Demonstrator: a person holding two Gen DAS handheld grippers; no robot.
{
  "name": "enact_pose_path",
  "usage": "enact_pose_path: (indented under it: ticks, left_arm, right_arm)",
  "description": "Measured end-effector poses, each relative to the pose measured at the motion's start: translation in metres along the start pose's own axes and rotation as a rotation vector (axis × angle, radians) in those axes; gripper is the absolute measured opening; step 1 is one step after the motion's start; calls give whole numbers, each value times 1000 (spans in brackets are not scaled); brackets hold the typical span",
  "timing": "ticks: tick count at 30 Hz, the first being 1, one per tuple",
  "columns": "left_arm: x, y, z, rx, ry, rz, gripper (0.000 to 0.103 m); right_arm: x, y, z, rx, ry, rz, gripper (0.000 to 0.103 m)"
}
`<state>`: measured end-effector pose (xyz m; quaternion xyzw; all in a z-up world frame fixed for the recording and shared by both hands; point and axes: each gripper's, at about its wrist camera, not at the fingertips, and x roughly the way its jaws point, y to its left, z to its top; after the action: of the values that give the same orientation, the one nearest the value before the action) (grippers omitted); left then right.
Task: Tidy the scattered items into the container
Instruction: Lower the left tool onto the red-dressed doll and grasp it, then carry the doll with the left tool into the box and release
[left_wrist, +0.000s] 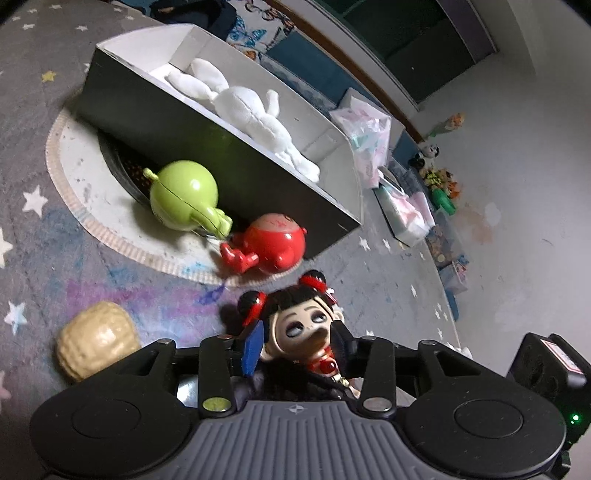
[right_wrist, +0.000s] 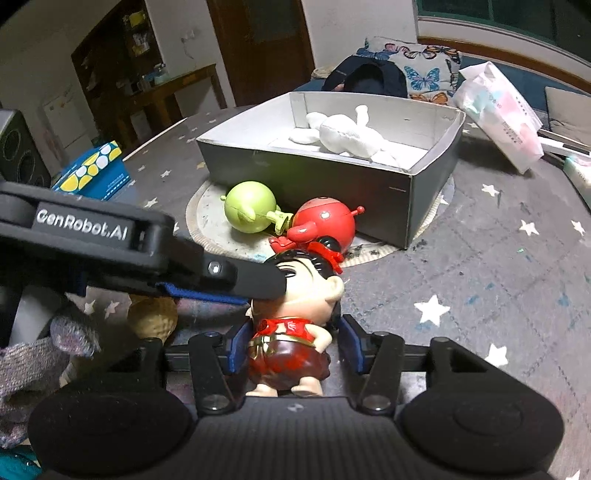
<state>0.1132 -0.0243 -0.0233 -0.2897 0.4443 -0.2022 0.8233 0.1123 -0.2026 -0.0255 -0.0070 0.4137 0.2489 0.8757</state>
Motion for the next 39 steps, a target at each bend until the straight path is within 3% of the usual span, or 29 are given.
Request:
enact_pose_path:
  ticks: [7, 11, 21, 29, 39]
  left_arm:
    - [-1, -5, -6, -8, 30, -35, 43]
    - [-11, -17, -3, 18, 0, -56, 43]
    - [-28, -54, 55, 121, -141, -81, 43]
    - [2, -55, 116, 153, -185, -45, 43]
    - [52, -29, 151, 137, -130, -4, 43]
  right_arm:
    - [-13, 0, -5, 30, -32, -16, 51]
    - [-28, 2, -1, 18, -73, -31, 51]
    - [-42, 3, 61, -27, -225, -89, 51]
    - [-2, -11, 120, -19, -259, -150, 51]
    - [61, -39, 138, 48, -190, -176, 51]
